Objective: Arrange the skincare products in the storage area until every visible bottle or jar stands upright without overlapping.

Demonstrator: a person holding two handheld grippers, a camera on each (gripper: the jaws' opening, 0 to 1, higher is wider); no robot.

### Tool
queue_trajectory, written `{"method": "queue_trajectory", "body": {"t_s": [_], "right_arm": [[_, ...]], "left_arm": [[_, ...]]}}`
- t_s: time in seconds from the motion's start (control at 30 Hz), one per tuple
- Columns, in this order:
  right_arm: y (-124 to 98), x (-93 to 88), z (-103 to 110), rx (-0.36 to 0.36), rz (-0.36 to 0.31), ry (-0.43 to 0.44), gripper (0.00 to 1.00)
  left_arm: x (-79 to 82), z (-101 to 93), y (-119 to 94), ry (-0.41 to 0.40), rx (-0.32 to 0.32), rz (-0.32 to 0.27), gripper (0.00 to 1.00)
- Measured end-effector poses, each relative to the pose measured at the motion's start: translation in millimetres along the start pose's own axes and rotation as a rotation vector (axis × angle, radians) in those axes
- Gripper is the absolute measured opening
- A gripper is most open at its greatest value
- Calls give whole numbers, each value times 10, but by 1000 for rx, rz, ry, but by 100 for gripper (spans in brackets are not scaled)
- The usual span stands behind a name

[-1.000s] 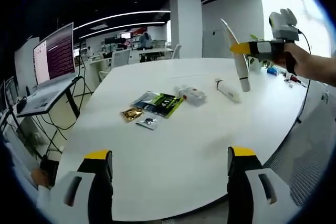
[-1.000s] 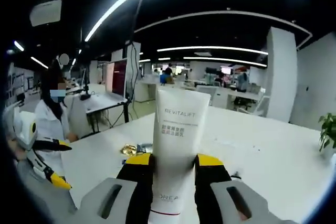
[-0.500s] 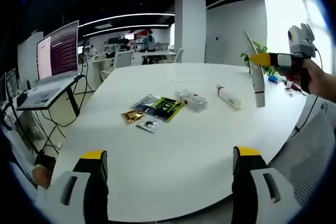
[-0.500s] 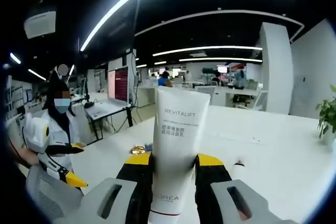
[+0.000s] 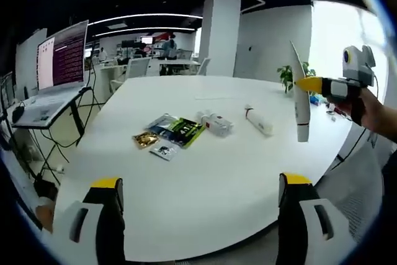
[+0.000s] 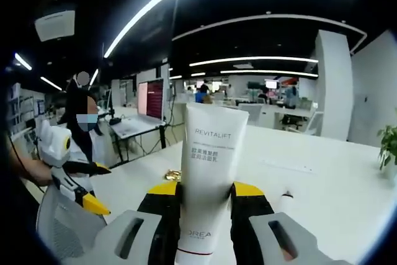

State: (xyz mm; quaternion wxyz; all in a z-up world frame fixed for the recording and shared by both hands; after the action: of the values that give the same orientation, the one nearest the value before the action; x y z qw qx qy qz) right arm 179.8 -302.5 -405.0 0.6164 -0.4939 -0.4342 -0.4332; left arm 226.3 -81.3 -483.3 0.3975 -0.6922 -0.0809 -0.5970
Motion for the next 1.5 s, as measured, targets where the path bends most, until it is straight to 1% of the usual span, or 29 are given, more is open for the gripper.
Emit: {"method": "queue_trajectory", "body": {"t_s": [0.03,0.1,0.13,0.2,0.27,0.3,0.4,0.43,0.5,0.63,0.77,0.8,0.83,0.93,0.97,1.0,1.03,1.17,1.33,1.5], "right_arm": [[9,-8,24,6,4,-2,21],[23,-28,92,22,10,-2,21],[25,-32,123,29,12,-1,21],[24,-35,205,48,15,-10,21],[33,-36,244,58,20,-17,21],[40,-32,260,65,21,-20,21],[11,-11,345,83,22,-25,21],[-1,2,380,92,20,-29,21],[-1,12,418,103,19,-36,21],[-20,45,456,111,17,-58,21],[-42,82,483,119,14,-69,21],[-42,85,490,120,13,-69,21],[-45,89,465,109,12,-72,21],[-56,105,431,112,7,-68,21],[-57,106,423,110,7,-68,21],[-52,105,411,105,8,-71,21],[-52,102,396,101,11,-84,21],[-61,100,394,98,12,-91,21],[-65,122,506,121,1,-114,21],[-69,166,639,153,-14,-124,21]], "left_arm": [[8,3,1,0,-1,-1,98],[90,0,11,-18,-18,-25,99],[190,-17,0,-24,-23,-42,99],[269,-27,27,-24,-27,-59,99],[399,-61,40,-22,-38,-82,99],[479,-93,43,-23,-47,-98,99],[617,-152,77,-39,-77,-135,99],[705,-185,65,-44,-87,-149,99],[817,-248,56,-49,-105,-170,99],[955,-364,51,-31,-132,-200,99],[1044,-444,81,-38,-168,-217,99],[1085,-502,83,-39,-181,-224,97],[1094,-518,80,-28,-190,-219,96],[1127,-541,77,-28,-194,-218,95],[1151,-555,68,-39,-198,-227,96],[1207,-573,55,-72,-206,-255,97],[1227,-579,48,-93,-212,-267,98],[1270,-579,47,-103,-218,-269,98],[1409,-670,77,-129,-254,-290,98],[1480,-782,121,-126,-281,-295,97]]}}
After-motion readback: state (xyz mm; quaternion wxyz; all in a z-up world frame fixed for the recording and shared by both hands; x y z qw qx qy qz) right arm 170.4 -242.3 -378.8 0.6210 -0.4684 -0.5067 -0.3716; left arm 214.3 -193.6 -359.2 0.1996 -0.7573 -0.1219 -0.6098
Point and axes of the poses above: the point that each gripper's makers call its tool centre point, and the gripper's own axes: y roughly forward along the fingers, z roughly to its left, x roughly out of its top, the point moved 3 cm from there along -y, roughly backward along the fingers, and after that the axes turned 8 degrees about y, right-handed, at the moved point
